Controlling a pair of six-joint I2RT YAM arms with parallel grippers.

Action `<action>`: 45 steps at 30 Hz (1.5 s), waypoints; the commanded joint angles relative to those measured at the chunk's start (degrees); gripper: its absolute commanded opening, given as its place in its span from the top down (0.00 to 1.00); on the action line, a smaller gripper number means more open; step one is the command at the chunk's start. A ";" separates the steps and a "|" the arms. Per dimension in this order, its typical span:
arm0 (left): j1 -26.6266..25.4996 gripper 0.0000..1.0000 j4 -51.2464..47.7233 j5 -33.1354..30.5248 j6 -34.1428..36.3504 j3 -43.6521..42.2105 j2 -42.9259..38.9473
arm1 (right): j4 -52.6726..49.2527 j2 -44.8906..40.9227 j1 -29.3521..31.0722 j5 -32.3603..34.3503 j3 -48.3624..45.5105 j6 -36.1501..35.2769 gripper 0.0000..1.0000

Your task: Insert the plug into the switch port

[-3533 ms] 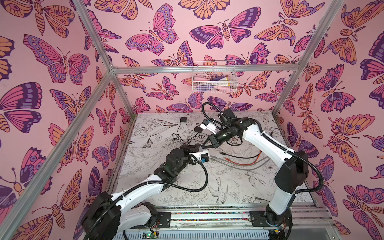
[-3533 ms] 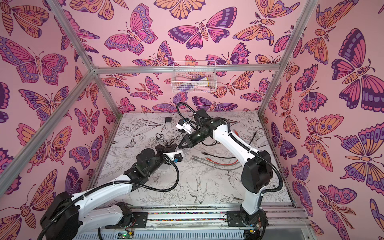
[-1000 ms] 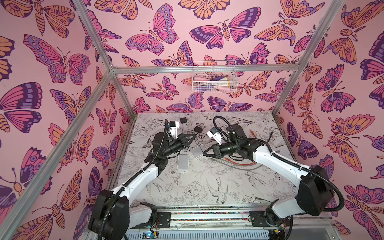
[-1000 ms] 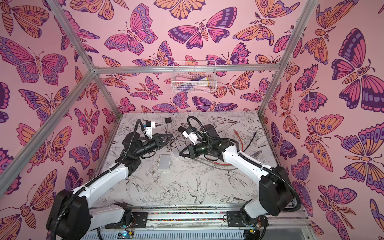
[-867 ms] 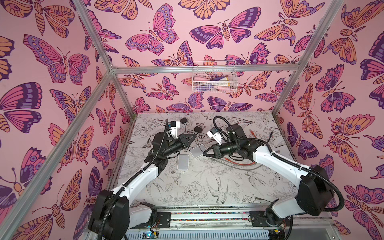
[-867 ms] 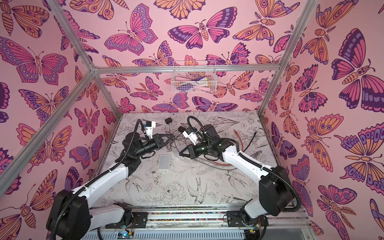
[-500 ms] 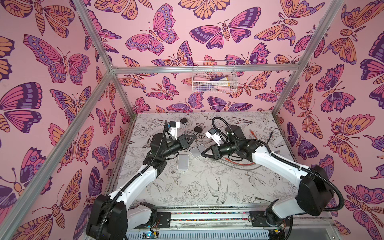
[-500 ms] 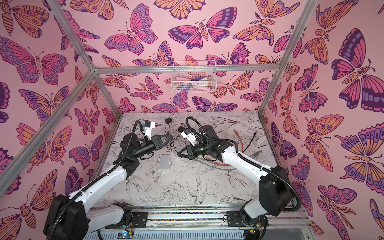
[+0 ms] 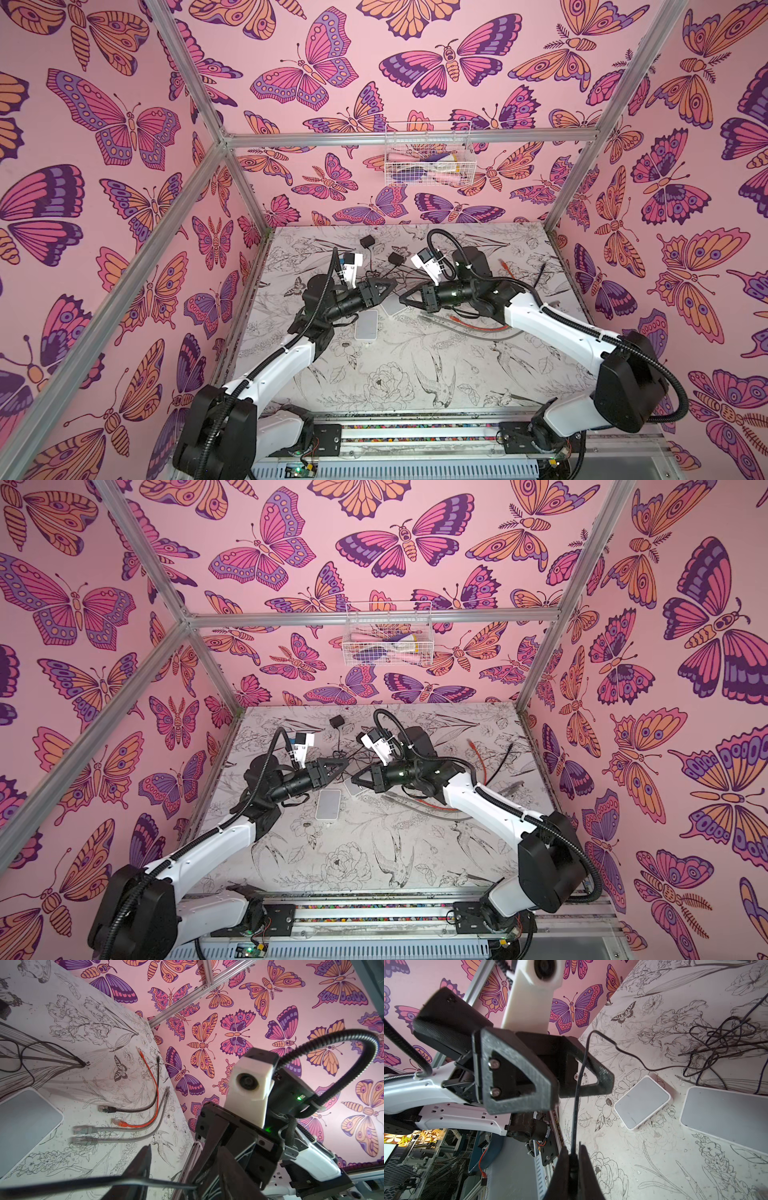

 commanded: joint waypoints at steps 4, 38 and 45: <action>-0.03 0.83 3.98 -0.31 -0.32 -1.25 -2.08 | 5.63 0.99 0.71 -0.29 1.54 3.12 1.00; -0.21 1.00 0.52 10.12 9.04 1.72 -5.82 | -15.85 -3.83 0.16 -8.02 6.70 -12.11 0.62; -0.71 1.00 0.46 10.21 9.21 1.98 -5.30 | -16.05 -2.53 0.80 -7.06 6.97 -12.38 0.61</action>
